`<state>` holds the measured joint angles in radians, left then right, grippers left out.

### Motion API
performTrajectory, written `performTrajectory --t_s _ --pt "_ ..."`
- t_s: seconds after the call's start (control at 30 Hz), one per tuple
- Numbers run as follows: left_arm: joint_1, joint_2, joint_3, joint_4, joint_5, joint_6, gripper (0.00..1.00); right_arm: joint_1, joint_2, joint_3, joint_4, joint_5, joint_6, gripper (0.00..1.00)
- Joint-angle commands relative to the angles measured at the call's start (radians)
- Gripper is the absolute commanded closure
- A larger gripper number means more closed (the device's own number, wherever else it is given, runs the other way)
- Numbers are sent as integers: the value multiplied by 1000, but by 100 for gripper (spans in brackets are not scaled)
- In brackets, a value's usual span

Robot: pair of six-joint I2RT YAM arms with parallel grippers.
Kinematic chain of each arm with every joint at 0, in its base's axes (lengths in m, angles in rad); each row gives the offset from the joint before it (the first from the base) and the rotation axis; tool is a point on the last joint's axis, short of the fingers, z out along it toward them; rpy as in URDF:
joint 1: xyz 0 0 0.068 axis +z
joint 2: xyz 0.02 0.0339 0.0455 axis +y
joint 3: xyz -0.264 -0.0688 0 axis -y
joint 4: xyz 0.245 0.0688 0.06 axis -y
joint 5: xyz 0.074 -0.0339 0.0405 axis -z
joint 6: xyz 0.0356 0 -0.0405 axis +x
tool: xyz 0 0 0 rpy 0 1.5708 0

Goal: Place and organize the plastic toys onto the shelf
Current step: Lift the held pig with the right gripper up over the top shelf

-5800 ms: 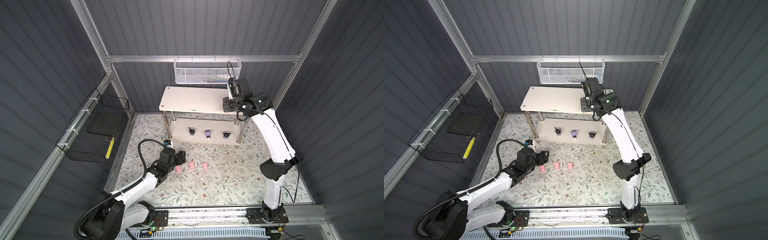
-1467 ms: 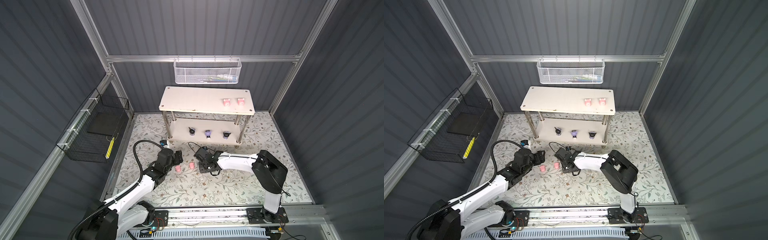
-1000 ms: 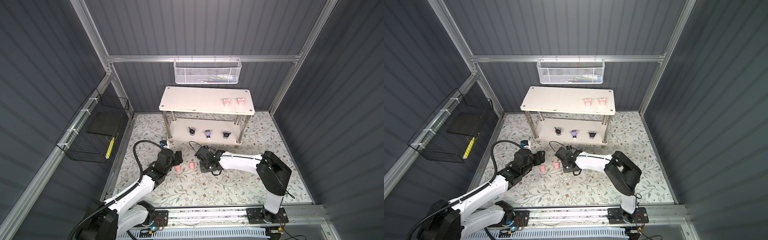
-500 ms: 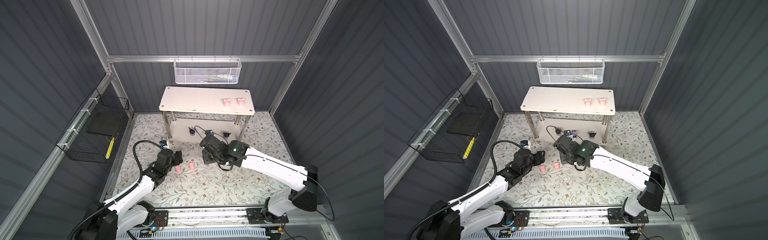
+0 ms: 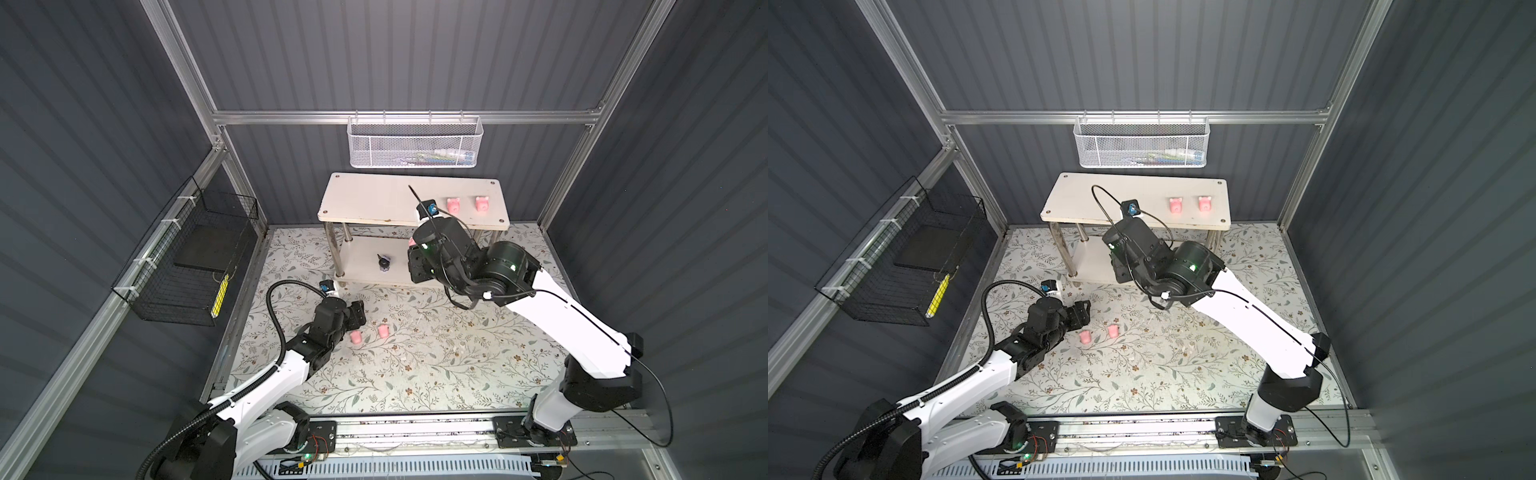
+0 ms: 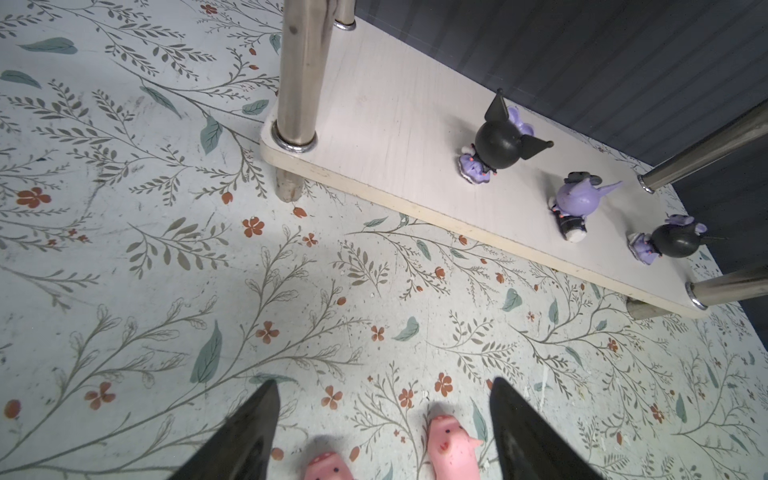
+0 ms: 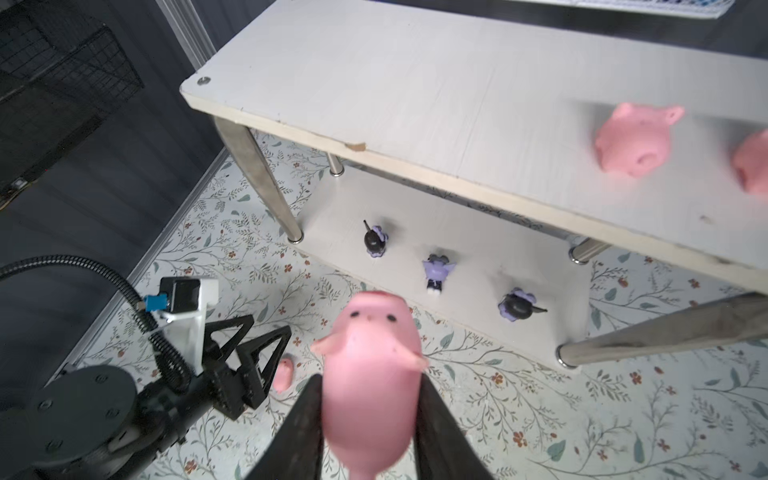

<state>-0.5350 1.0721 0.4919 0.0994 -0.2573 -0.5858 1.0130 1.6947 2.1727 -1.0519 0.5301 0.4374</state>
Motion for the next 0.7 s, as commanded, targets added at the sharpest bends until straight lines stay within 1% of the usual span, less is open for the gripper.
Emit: performTrajectory --t_s 0.0,0.17,0.3,0.47,0.67 --pt "5 3 -24 8 13 -13 20 -63 66 89 8 1 -101 64" --pt "5 6 -30 13 17 -16 20 -145 183 265 3 -56 -153 64" --pt "4 10 -27 13 15 -13 20 -201 249 348 16 -105 -173 64" --pt "5 26 -23 19 19 -13 20 -250 297 382 47 -170 -177 64" --pt "6 30 -23 20 20 -14 20 -283 351 431 39 -201 -180 64"
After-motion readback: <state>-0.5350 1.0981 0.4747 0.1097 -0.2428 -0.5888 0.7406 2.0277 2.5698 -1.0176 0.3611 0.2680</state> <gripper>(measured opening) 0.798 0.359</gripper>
